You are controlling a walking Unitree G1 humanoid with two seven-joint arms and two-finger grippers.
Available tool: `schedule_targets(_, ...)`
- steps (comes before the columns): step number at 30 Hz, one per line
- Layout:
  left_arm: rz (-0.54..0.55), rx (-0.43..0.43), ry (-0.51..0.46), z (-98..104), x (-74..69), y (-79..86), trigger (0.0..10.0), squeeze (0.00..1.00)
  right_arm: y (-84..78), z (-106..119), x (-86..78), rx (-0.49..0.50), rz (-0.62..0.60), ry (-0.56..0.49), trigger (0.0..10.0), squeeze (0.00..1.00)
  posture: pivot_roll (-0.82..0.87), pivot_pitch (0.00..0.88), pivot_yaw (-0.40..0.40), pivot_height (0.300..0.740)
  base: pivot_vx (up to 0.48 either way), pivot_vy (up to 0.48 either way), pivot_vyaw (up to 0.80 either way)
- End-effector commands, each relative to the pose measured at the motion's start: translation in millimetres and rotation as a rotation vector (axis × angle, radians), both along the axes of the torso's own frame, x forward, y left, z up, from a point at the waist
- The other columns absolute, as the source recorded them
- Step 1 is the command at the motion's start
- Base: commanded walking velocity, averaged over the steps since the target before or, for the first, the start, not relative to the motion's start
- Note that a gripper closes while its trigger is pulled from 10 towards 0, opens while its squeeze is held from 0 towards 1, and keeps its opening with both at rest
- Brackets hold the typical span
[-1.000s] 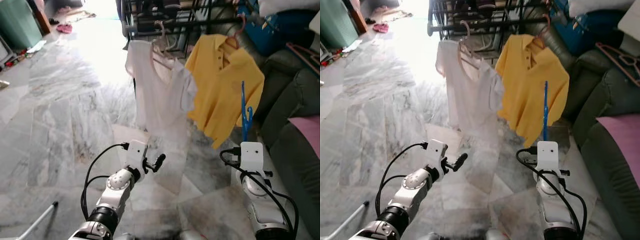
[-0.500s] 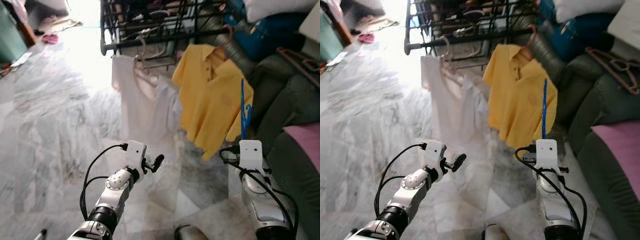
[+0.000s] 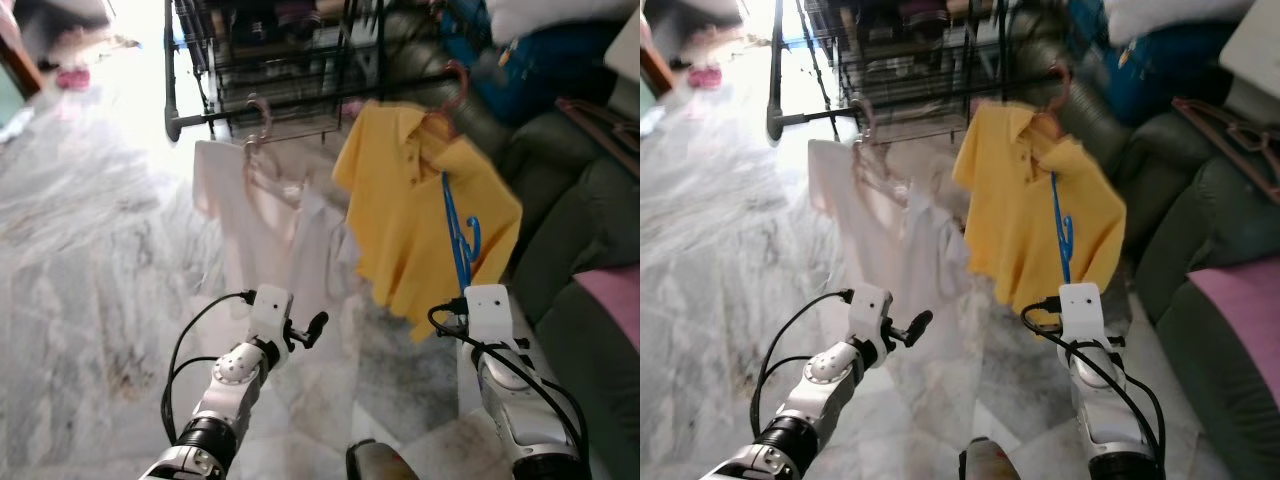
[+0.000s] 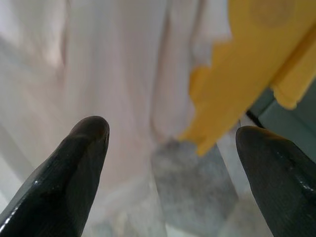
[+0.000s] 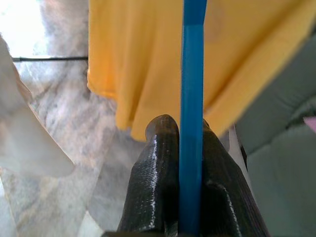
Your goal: Hang hanger
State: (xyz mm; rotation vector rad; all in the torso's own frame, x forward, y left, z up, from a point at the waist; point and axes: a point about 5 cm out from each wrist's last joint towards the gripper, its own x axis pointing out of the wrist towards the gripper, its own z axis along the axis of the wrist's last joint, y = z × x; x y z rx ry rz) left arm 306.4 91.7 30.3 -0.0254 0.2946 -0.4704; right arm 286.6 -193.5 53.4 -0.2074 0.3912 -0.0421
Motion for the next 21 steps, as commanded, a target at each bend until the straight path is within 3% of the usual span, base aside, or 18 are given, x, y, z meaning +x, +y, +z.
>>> schedule_targets(1,0.018,0.027,0.026,-7,-3.9,10.3,10.0,0.00,11.0,-1,-1.9,0.011,0.053,0.002,10.0,0.00,-0.26,0.174,0.020,0.740,0.352,0.000,0.42)
schedule_targets(11,0.027,0.042,0.039,-8,-3.3,11.3,10.0,0.00,12.2,1,1.4,0.007,0.081,0.002,10.0,0.00,-0.26,0.169,0.021,0.740,0.285,0.000,0.59)
schedule_targets(21,0.043,0.061,0.043,-11,-4.7,14.0,10.0,0.00,7.8,9,11.7,0.033,0.131,0.000,10.0,0.00,-0.24,0.158,0.016,0.740,0.000,0.000,0.00)
